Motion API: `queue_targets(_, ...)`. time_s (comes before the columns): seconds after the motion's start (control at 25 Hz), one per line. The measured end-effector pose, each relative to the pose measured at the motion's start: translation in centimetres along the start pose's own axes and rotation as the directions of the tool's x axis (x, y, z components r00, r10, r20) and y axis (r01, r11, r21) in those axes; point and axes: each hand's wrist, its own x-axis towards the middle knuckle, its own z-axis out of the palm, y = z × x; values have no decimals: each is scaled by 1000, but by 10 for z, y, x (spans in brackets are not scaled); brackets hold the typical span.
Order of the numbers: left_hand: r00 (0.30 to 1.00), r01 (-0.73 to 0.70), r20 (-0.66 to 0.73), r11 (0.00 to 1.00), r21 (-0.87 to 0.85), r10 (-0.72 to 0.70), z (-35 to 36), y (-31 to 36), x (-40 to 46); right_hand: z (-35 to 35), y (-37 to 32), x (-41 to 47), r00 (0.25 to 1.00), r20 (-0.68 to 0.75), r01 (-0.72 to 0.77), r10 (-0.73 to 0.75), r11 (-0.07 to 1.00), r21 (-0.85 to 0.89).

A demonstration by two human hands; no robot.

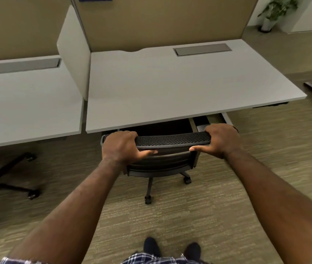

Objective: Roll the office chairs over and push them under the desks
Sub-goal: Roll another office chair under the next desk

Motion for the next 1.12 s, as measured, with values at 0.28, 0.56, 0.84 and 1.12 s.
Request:
queue_targets(0.28,999,-20,32,1000,11,20,4,8,36,8,18,2,994,-79,-74,77,996,46)
queue_targets(0.56,998,-53,-19,999,11,53,8,17,49,16,34,8,992,-94,-77,80,997,31)
queue_targets(0.84,999,-30,-41,1000,-7,30,16,55,71,19,81,24,997,-38,-59,59,998,8)
queue_targets(1.12,999,15,-49,1000,9,-14,33,108,118,28,155,52,997,-80,0,-2,1000,-30)
